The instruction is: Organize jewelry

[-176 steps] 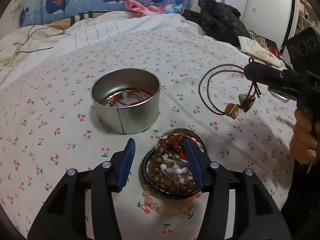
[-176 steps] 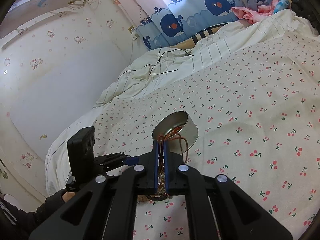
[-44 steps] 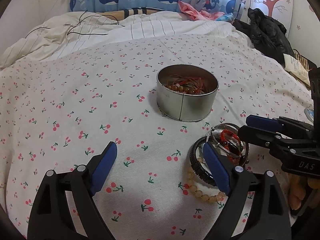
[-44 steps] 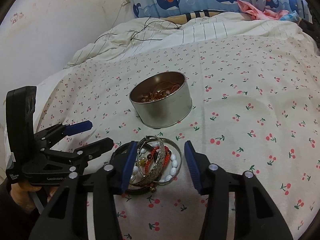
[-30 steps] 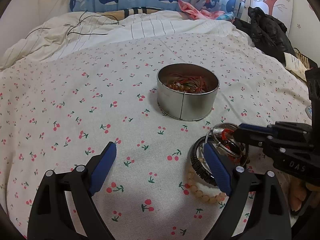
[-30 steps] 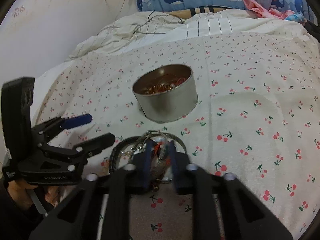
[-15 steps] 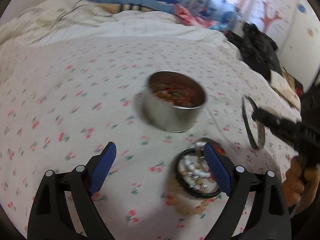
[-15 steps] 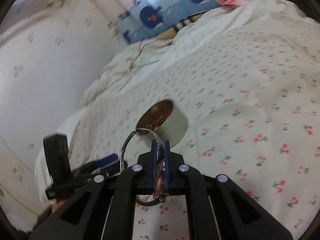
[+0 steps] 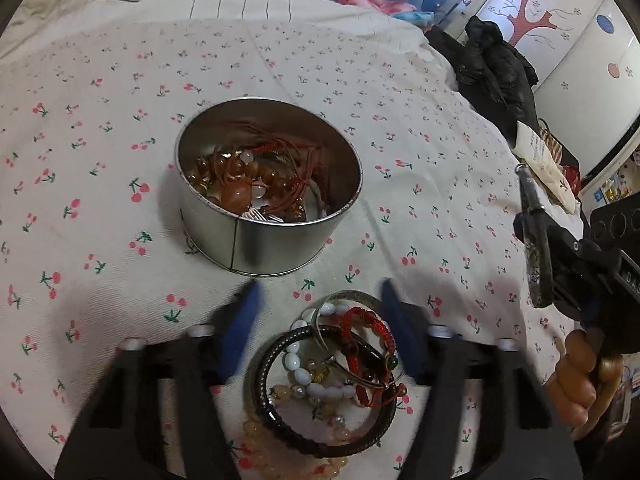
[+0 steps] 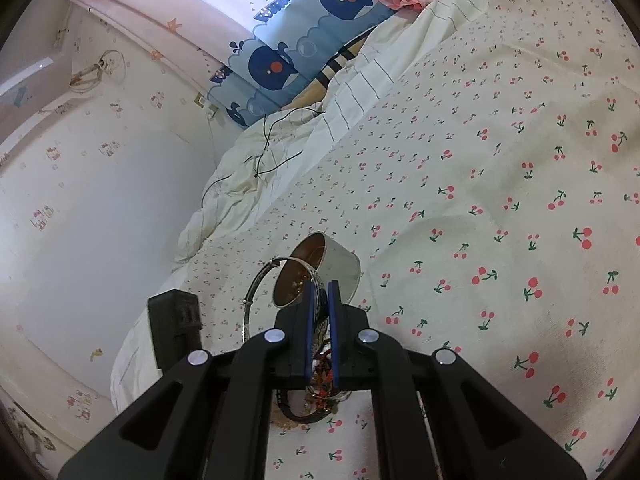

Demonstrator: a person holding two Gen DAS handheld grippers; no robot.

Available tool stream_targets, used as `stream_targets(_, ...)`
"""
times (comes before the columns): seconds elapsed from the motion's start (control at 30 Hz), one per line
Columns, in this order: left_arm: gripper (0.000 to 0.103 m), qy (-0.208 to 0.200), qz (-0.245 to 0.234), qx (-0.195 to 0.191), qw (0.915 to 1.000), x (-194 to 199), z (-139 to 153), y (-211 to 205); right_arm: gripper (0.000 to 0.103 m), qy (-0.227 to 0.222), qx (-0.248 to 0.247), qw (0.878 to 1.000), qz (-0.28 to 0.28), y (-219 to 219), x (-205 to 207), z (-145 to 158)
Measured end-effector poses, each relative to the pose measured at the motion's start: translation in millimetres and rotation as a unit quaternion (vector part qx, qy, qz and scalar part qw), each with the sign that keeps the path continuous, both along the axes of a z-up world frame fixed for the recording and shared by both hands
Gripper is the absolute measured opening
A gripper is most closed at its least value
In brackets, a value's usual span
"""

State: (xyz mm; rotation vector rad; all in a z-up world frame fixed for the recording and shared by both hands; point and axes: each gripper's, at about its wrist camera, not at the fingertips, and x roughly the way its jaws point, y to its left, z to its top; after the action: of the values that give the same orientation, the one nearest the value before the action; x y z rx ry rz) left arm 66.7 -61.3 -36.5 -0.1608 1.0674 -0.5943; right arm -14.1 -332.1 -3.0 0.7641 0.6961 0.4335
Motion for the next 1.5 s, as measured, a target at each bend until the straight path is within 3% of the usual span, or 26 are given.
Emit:
stream_targets(0.07,0.019,0.002,-0.007,0.008,0.9999,0.4,-1.9,-4.4,0.009,-0.001,0.007,1.000,0.000,-1.2,-0.3,1.0)
stream_targets(0.2,0.006,-0.013,-0.022,0.035,0.9991,-6.1,2.2,-17.9,0.011,-0.002,0.018,1.000,0.000,-3.3,-2.4,2.1)
stream_targets(0.67,0.004,-0.048,0.028,0.017,0.9983,-24.2,58.2,16.4,0.013,-0.014,0.030,0.999,-0.001,-8.5,-8.2,7.7)
stream_targets(0.8,0.004,-0.056,0.041,0.021,0.9974,-25.3,67.0,23.3,0.016,0.025,0.000,1.000,-0.010,-12.4,-2.3,0.5)
stream_targets(0.87,0.004,-0.058,0.044,0.021,0.9972,-27.1,68.5,28.4,0.048,0.050,-0.045,0.997,-0.028,-12.7,-0.4,-4.0)
stream_targets(1.0,0.004,-0.058,0.046,0.018,0.9971,-26.9,68.6,30.5,0.049,0.070,-0.128,0.989,-0.026,2.6,6.5,-12.6)
stream_targets(1.17,0.004,-0.057,0.052,0.004,0.9970,-22.9,66.3,39.7,0.049,0.079,-0.259,0.963,-0.015,42.0,31.9,-29.0)
stream_targets(1.23,0.004,-0.057,0.054,-0.003,0.9969,-21.6,66.7,43.4,0.044,0.094,-0.309,0.946,-0.001,57.1,42.0,-43.4)
stream_targets(1.27,0.004,-0.057,0.054,-0.004,0.9969,-21.7,67.1,43.9,0.032,0.093,-0.342,0.935,0.005,66.8,44.9,-47.9)
stream_targets(1.3,0.004,-0.059,0.055,-0.005,0.9967,-21.1,68.8,45.6,0.021,0.089,-0.350,0.933,0.013,70.7,44.8,-47.8)
stream_targets(1.33,0.004,-0.060,0.056,-0.006,0.9966,-20.7,70.4,46.0,0.007,0.085,-0.346,0.934,0.025,72.9,43.8,-46.8)
stream_targets(1.4,0.004,-0.065,0.058,-0.009,0.9962,-18.1,74.8,48.3,0.007,0.080,-0.334,0.939,0.022,69.2,41.3,-45.2)
stream_targets(1.5,0.004,-0.069,0.065,-0.016,0.9954,-11.8,80.0,50.8,0.006,0.070,-0.277,0.958,0.007,51.4,35.9,-36.9)
